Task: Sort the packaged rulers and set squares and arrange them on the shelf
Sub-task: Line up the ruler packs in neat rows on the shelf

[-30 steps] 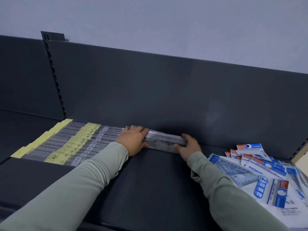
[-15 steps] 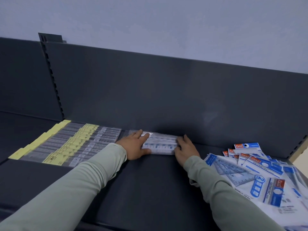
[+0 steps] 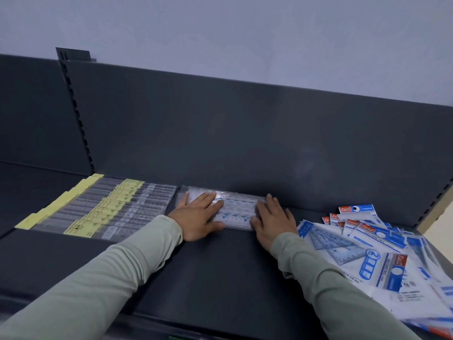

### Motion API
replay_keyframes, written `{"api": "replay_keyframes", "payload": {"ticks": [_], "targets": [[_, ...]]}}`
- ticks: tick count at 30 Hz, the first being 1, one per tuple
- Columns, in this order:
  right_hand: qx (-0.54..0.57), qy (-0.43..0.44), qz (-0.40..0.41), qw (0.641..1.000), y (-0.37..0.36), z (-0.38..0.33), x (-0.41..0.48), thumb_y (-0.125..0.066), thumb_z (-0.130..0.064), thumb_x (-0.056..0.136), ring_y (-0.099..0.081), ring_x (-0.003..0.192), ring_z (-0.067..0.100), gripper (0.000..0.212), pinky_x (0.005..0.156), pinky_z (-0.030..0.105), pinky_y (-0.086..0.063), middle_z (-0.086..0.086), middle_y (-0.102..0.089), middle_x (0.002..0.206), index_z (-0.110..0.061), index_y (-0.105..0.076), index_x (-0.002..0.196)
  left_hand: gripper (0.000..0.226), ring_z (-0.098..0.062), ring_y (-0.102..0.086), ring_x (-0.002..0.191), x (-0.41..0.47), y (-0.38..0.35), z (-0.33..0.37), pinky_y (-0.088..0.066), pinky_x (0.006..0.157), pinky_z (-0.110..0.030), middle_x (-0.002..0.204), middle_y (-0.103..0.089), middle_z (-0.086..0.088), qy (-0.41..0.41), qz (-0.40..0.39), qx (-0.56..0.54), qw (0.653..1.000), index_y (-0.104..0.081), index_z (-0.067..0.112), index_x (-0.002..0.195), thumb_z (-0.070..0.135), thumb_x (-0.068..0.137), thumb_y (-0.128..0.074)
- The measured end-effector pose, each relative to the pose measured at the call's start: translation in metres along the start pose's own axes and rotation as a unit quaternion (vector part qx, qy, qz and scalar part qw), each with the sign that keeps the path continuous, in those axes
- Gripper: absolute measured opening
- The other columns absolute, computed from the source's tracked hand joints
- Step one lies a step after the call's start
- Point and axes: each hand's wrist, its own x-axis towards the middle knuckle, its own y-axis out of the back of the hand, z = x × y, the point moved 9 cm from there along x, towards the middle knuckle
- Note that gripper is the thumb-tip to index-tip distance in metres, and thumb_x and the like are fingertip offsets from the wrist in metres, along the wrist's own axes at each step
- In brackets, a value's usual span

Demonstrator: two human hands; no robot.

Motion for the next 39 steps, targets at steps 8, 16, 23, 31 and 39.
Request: {"api": "replay_keyframes", "payload": {"ticks": [8,16,23,31,39], "targets": [[0.002,0.002,-0.045,0.999,-0.013,-0.005,-0.019,-0.016,-0.060,0.095,0.014,0.146,0.014,0.068,0.119,0.043,0.005,-0.001,0.016,0.159,-0.027,-0.001,0.153,0.083,-0.012,0.018,0.146,-0.015,-0.005,0.002,0.017,0.114,-0.052,0.160,0.016,0.002,0.028,-0.019,0.012,0.999,0.004,0.027,0.154,0.071,0.090,-0.027],[0.047,0.003,-0.036,0.998,-0.003,-0.005,-0.025,-0.021,-0.055,0.097,0.002,0.148,0.013,0.060,0.119,0.041,-0.002,-0.004,-0.001,0.161,-0.027,-0.017,0.151,0.062,-0.016,-0.007,0.148,-0.016,0.013,0.001,0.004,0.116,-0.057,0.161,-0.009,-0.002,0.034,0.025,0.027,0.999,-0.022,0.026,0.149,0.059,0.097,-0.029],[0.059,-0.015,-0.049,0.997,-0.001,-0.004,0.000,-0.024,-0.059,0.095,0.007,0.147,0.014,0.068,0.119,0.041,-0.004,-0.002,0.011,0.160,-0.024,-0.009,0.152,0.081,-0.013,0.005,0.148,0.000,0.015,-0.014,0.005,0.117,-0.053,0.162,0.008,0.003,0.049,-0.017,0.007,0.999,-0.003,0.023,0.154,0.066,0.092,-0.033],[0.008,0.020,-0.065,0.998,-0.007,-0.019,0.004,-0.020,-0.061,0.095,0.004,0.147,0.012,0.069,0.118,0.043,-0.001,-0.004,0.002,0.161,-0.025,-0.009,0.152,0.082,-0.011,-0.006,0.148,-0.004,0.015,-0.004,0.007,0.116,-0.052,0.162,-0.006,0.003,0.031,-0.020,0.045,0.998,-0.014,0.019,0.153,0.069,0.090,-0.031],[-0.004,0.020,-0.069,0.997,-0.009,-0.021,-0.006,-0.019,-0.061,0.095,0.003,0.147,0.010,0.068,0.118,0.044,0.002,-0.005,0.001,0.161,-0.027,-0.008,0.152,0.090,-0.012,-0.006,0.148,-0.009,0.010,-0.008,0.009,0.116,-0.054,0.162,-0.005,0.003,0.048,-0.022,0.047,0.997,-0.009,0.021,0.154,0.076,0.086,-0.029]]}}
